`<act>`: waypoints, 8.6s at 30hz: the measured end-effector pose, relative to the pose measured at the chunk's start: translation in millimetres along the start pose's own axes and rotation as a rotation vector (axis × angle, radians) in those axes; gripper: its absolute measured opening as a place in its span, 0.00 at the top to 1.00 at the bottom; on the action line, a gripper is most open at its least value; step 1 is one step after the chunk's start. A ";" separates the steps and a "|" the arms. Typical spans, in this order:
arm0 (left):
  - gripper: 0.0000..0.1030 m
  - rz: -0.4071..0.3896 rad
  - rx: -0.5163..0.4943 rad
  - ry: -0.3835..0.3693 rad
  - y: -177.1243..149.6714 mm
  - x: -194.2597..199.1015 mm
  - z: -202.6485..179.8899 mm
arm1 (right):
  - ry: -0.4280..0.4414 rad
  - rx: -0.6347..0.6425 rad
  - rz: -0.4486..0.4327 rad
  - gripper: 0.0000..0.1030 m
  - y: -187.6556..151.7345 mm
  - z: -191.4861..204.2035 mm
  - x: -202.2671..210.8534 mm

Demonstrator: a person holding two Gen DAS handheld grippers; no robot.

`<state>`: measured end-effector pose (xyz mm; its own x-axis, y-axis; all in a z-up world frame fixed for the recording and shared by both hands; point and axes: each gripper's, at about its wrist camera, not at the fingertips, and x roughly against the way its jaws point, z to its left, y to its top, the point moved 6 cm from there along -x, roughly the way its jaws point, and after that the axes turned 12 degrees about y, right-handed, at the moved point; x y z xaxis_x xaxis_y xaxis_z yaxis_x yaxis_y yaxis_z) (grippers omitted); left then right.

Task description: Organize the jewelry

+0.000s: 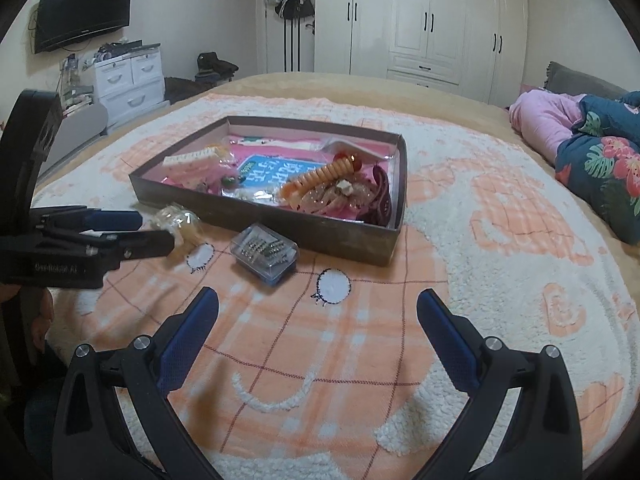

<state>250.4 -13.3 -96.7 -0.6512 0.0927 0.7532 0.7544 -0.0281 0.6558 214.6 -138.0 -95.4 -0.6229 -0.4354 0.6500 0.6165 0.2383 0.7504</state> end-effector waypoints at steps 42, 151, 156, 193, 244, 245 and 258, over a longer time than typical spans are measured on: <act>0.65 -0.123 0.152 -0.036 31.8 29.6 59.9 | 0.147 -0.012 0.010 0.50 56.6 45.6 -45.6; 0.11 -0.332 0.084 0.063 -44.2 141.9 13.0 | -0.031 -0.026 -0.247 0.06 -17.6 52.0 105.0; 0.11 -0.386 0.076 0.065 -49.7 151.7 3.3 | -0.044 -0.029 -0.284 0.06 -20.8 52.6 111.0; 0.11 -0.436 0.087 0.174 -58.3 149.1 8.1 | -0.115 -0.062 -0.374 0.06 -27.0 43.1 122.3; 0.11 -0.439 0.080 0.177 -58.1 150.6 4.0 | -0.117 -0.064 -0.356 0.06 -30.9 44.6 117.1; 0.11 -0.438 0.079 0.178 -58.2 150.5 4.0 | -0.117 -0.064 -0.356 0.06 -31.0 44.6 116.8; 0.11 -0.436 0.077 0.178 -59.1 148.5 4.4 | -0.123 -0.061 -0.352 0.06 -30.3 43.7 115.2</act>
<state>109.4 6.5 -23.7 -0.9074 -0.0926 0.4101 0.4071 0.0500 0.9120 103.1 -157.5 -38.0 -0.8524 -0.3732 0.3661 0.3800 0.0386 0.9242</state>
